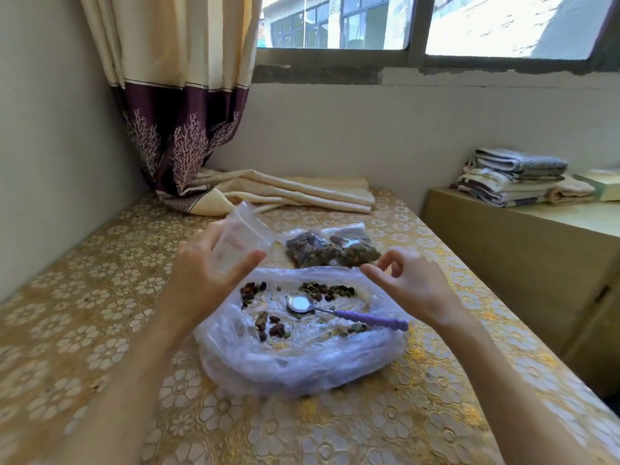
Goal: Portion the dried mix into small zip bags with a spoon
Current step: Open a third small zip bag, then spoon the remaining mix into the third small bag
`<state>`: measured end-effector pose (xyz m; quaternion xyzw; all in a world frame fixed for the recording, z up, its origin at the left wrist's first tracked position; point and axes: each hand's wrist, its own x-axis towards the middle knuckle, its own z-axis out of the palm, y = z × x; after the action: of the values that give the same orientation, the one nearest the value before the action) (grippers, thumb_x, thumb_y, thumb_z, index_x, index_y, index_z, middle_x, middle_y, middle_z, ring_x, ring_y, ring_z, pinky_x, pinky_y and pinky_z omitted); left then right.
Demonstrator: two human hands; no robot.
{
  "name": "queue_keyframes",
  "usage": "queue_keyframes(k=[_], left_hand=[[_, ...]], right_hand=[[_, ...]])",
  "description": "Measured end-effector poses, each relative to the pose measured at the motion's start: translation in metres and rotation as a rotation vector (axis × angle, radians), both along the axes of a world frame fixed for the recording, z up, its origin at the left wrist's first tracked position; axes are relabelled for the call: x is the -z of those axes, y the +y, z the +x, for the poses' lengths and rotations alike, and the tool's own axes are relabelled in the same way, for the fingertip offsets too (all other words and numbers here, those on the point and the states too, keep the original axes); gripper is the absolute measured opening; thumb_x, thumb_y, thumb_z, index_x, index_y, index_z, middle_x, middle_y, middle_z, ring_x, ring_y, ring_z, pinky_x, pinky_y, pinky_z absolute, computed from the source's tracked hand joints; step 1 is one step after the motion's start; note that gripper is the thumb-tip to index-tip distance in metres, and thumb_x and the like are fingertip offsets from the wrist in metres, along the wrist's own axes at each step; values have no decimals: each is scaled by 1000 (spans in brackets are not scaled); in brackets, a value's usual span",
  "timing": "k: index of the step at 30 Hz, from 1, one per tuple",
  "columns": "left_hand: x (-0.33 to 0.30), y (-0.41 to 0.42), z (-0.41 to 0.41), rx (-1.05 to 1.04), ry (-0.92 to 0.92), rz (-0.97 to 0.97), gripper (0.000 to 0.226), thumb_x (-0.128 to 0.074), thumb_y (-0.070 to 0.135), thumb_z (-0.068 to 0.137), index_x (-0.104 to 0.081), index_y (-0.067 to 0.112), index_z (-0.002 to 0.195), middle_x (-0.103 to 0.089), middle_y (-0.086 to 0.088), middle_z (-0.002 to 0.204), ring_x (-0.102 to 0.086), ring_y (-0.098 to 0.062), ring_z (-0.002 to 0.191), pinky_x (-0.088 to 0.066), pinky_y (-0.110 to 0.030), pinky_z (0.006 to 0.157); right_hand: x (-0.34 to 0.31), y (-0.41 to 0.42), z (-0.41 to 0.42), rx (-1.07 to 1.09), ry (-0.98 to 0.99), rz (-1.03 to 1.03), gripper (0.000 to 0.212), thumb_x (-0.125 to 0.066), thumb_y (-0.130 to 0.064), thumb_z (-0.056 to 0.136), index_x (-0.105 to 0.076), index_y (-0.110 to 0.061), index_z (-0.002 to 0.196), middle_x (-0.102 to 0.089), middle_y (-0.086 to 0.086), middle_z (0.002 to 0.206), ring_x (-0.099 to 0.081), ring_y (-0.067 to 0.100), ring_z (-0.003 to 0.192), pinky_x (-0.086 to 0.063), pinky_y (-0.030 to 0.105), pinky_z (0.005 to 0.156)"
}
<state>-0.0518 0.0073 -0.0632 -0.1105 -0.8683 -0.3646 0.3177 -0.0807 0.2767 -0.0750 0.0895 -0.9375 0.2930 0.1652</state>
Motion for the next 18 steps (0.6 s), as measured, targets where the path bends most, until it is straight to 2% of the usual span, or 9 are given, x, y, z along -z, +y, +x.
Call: queue_keyframes(k=[3, 4, 6, 8, 10, 12, 15, 16, 18], left_hand=[[12, -8, 5, -26, 9, 131, 61, -61, 60, 76, -56, 9, 109, -63, 3, 91, -61, -14, 84, -43, -15, 70], [15, -10, 5, -33, 5, 146, 58, -61, 56, 78, -56, 7, 109, -63, 1, 89, -62, -18, 82, -43, -12, 66], [20, -13, 7, -31, 18, 145, 63, -57, 62, 77, -57, 6, 107, -63, 2, 82, -63, -21, 72, -45, -15, 57], [23, -13, 10, -7, 29, 188, 75, -51, 72, 70, -57, 7, 107, -62, 10, 79, -61, -7, 64, -45, -11, 56], [24, -13, 11, 0, 38, 233, 81, -48, 79, 67, -56, 9, 107, -60, 14, 80, -58, 8, 67, -43, -3, 59], [26, -16, 11, -3, 33, 243, 82, -47, 79, 67, -56, 9, 108, -59, 15, 81, -57, 13, 69, -41, 0, 62], [31, -20, 10, -29, 9, 238, 88, -44, 84, 63, -56, 11, 111, -59, 16, 81, -57, 8, 70, -41, 0, 60], [32, -20, 9, -39, 7, 230, 89, -43, 85, 62, -55, 12, 111, -59, 16, 81, -59, 3, 70, -42, -1, 58], [34, -20, 8, -47, 3, 207, 86, -43, 85, 62, -55, 15, 111, -59, 14, 81, -63, -18, 68, -45, -9, 57]], right_hand=[[8, 9, 12, 99, -97, 104, 45, -60, -63, 76, -44, -22, 90, -44, -10, 80, -46, 10, 75, -31, 27, 57], [11, 11, 16, 115, -122, 143, 48, -59, -65, 75, -42, -23, 90, -44, -9, 82, -45, 12, 77, -31, 28, 59], [17, 15, 22, 132, -185, 204, 53, -58, -69, 73, -41, -22, 89, -45, -7, 85, -46, 13, 78, -32, 29, 60], [21, 17, 27, 145, -260, 235, 56, -57, -72, 71, -40, -22, 89, -47, -6, 86, -47, 14, 78, -32, 29, 57], [22, 17, 31, 141, -322, 219, 55, -61, -69, 70, -40, -22, 90, -49, -5, 85, -49, 14, 77, -34, 28, 55], [22, 14, 33, 102, -359, 74, 45, -69, -56, 73, -42, -22, 86, -55, -1, 82, -54, 15, 73, -38, 28, 54], [24, 12, 36, 48, -280, -139, 28, -73, -37, 77, -52, -18, 83, -60, 2, 72, -55, 10, 59, -37, 21, 48], [23, 11, 36, 30, -255, -213, 23, -73, -32, 79, -57, -16, 84, -59, 0, 68, -53, 8, 54, -35, 19, 46], [20, 10, 36, -26, -268, -461, 13, -70, -20, 82, -66, -10, 89, -56, -1, 63, -49, 5, 50, -35, 17, 45]])
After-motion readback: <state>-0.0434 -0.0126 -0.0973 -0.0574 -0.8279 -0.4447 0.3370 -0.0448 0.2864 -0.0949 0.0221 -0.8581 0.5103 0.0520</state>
